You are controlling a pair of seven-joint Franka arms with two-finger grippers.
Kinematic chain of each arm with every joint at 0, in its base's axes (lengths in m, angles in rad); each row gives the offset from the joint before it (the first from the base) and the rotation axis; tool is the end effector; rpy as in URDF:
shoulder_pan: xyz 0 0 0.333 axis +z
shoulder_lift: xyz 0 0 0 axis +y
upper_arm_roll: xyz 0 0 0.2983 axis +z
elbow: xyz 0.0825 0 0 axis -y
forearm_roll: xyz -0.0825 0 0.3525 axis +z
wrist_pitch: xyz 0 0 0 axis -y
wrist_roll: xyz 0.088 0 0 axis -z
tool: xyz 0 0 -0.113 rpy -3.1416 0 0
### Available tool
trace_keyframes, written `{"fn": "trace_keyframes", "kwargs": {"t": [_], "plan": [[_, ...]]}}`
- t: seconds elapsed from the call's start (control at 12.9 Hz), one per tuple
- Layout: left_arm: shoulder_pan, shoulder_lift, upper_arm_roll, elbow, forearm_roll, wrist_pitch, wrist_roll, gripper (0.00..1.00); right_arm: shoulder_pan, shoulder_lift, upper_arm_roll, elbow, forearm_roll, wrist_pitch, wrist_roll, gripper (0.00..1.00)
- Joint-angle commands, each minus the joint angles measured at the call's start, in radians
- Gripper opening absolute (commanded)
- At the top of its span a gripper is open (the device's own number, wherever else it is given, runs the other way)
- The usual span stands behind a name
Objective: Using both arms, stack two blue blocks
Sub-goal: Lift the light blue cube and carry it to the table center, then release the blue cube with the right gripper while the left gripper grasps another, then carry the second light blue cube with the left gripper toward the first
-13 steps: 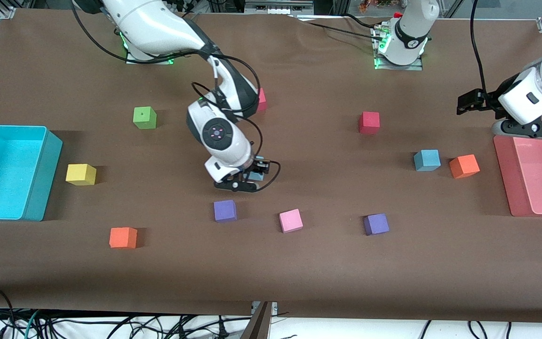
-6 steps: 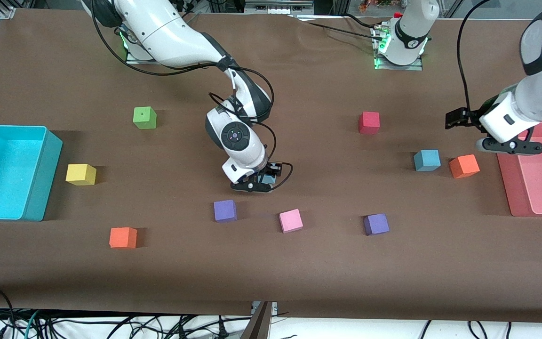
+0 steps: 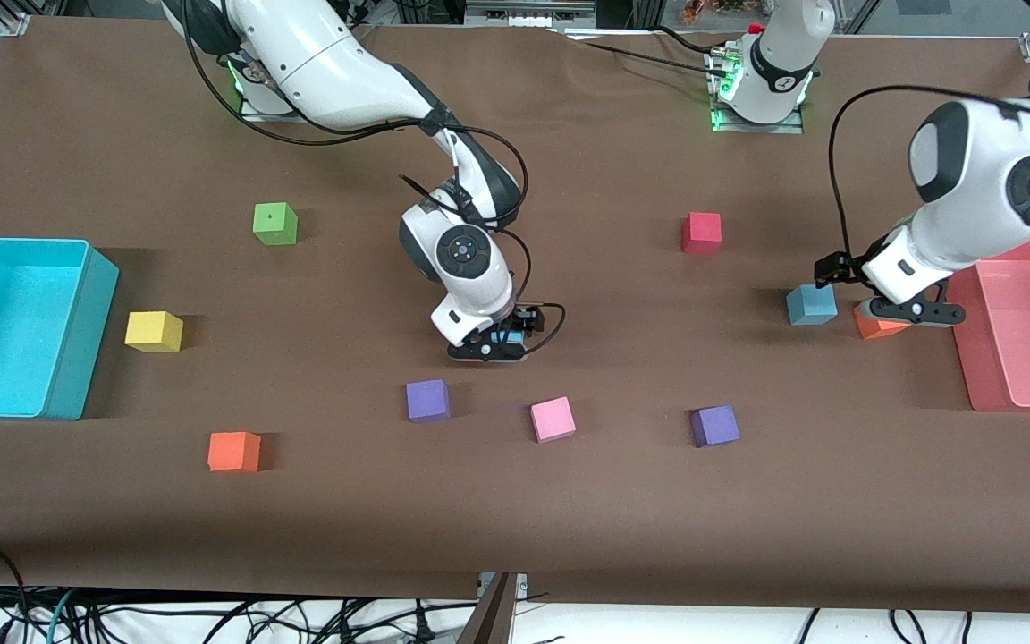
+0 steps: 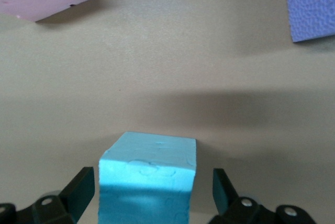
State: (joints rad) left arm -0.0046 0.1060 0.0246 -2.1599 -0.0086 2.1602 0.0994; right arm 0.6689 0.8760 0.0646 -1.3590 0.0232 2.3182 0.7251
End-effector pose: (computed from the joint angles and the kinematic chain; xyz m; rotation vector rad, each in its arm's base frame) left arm 0.5126 0.0098 0.3369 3.1245 -0.1160 -0.1646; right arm 0.5320 0.4667 0.2039 -3.0353 0.0485 -0.0288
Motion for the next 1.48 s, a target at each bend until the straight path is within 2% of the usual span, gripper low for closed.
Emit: {"fn": "trace_keyframes", "kwargs": {"t": [0.0, 0.16, 0.7, 0.78, 0.86, 0.93, 1.01, 1.09, 1.24, 1.4], "plan": [[0.041, 0.065, -0.005, -0.064, 0.065, 0.154, 0.019, 1.0, 0.005, -0.009, -0.014, 0.034, -0.019, -0.008, -0.009, 1.0], [0.048, 0.115, -0.005, -0.067, 0.068, 0.191, 0.02, 1.0, -0.018, -0.047, -0.016, 0.034, -0.02, -0.031, -0.05, 1.0], [0.052, 0.25, -0.006, -0.07, 0.065, 0.282, 0.019, 0.98, -0.101, -0.268, -0.011, 0.028, 0.027, -0.382, -0.333, 1.0], [0.052, 0.259, -0.006, -0.07, 0.065, 0.291, 0.02, 0.87, -0.104, -0.285, -0.017, 0.028, 0.091, -0.399, -0.373, 1.0], [0.052, 0.259, -0.006, -0.07, 0.065, 0.29, 0.028, 0.55, -0.103, -0.296, -0.02, 0.018, 0.136, -0.401, -0.436, 1.0], [0.052, 0.255, -0.006, -0.07, 0.065, 0.28, 0.04, 0.29, -0.098, -0.302, -0.041, 0.012, 0.161, -0.407, -0.475, 1.0], [0.052, 0.239, -0.006, -0.067, 0.065, 0.258, 0.04, 0.12, -0.094, -0.302, -0.052, 0.003, 0.184, -0.392, -0.495, 1.0], [0.048, 0.215, -0.006, -0.055, 0.065, 0.213, 0.04, 0.0, -0.094, -0.307, -0.054, -0.014, 0.216, -0.387, -0.525, 1.0], [0.025, 0.143, -0.015, -0.006, 0.052, 0.089, 0.033, 0.0, -0.098, -0.34, -0.074, -0.105, 0.341, -0.323, -0.635, 1.0], [-0.033, 0.107, -0.022, 0.117, -0.02, -0.095, 0.008, 0.0, -0.1, -0.373, -0.086, -0.233, 0.49, -0.197, -0.753, 1.0]]}}
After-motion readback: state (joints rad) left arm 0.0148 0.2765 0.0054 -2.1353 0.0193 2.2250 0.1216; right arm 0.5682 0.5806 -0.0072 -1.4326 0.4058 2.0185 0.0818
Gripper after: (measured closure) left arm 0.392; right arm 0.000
